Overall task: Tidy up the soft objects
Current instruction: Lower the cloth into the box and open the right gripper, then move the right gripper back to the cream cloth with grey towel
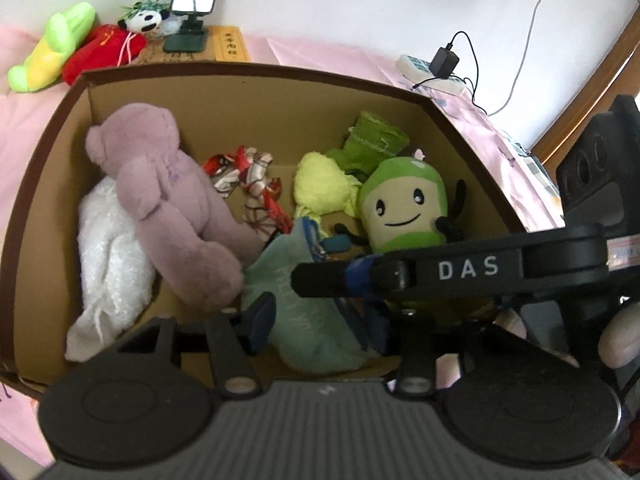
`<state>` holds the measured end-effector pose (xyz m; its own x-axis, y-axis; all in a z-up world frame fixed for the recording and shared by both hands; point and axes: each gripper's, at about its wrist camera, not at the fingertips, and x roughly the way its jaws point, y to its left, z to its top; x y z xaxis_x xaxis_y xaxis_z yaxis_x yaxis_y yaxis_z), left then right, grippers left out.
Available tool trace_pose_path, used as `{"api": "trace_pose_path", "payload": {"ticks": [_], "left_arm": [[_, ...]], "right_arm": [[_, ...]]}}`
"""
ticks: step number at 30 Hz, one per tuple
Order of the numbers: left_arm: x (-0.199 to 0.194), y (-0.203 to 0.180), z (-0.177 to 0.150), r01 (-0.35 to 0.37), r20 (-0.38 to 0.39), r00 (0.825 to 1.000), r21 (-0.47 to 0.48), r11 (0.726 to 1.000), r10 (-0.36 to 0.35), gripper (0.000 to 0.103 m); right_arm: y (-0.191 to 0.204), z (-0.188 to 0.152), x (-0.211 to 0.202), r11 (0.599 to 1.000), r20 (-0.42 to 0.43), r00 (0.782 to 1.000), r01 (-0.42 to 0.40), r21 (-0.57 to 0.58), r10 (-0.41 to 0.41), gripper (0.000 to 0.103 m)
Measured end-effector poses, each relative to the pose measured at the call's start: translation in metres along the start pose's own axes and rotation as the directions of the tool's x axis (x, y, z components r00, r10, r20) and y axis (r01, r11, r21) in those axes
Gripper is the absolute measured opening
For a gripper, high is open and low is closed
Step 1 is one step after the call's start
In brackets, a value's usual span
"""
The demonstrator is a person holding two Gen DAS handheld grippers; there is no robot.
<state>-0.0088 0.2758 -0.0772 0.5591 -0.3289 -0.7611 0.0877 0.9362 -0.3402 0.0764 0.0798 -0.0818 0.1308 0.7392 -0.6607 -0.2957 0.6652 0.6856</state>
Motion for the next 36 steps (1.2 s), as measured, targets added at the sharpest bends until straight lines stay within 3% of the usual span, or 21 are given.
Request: {"api": "trace_pose_path", "payload": {"ticks": [3, 9, 13, 23, 32, 36], "left_arm": [[-0.001, 0.006, 0.001, 0.006, -0.008, 1.000, -0.007, 1.000, -0.006, 0.054], [-0.009, 0.006, 0.000, 0.002, 0.002, 1.000, 0.015, 1.000, -0.002, 0.054], [-0.011, 0.004, 0.002, 0.006, 0.009, 1.000, 0.020, 1.000, -0.006, 0.054], [-0.017, -0.023, 0.011, -0.028, 0.048, 0.999, 0.105, 0.994, 0.023, 0.054], [-0.038, -0.067, 0.011, -0.075, 0.098, 0.993, 0.139, 0.987, 0.062, 0.056], [-0.040, -0.093, 0.010, -0.096, 0.111, 0.990, 0.128, 0.987, 0.082, 0.058]], "right_arm": [[0.001, 0.002, 0.003, 1.000, -0.020, 1.000, 0.016, 0.015, -0.016, 0.007], [0.002, 0.009, 0.000, 0.998, -0.079, 0.997, 0.020, 0.056, -0.015, 0.008], [0.003, 0.012, -0.013, 0.996, -0.084, 0.994, 0.075, 0.040, -0.071, 0.008], [0.006, 0.002, -0.043, 0.988, 0.001, 0.989, 0.150, -0.037, -0.150, 0.009], [-0.006, -0.005, -0.091, 0.995, 0.099, 0.991, 0.095, -0.015, -0.093, 0.010], [-0.014, -0.011, -0.115, 0.993, 0.125, 0.987, 0.107, -0.048, -0.100, 0.010]]}}
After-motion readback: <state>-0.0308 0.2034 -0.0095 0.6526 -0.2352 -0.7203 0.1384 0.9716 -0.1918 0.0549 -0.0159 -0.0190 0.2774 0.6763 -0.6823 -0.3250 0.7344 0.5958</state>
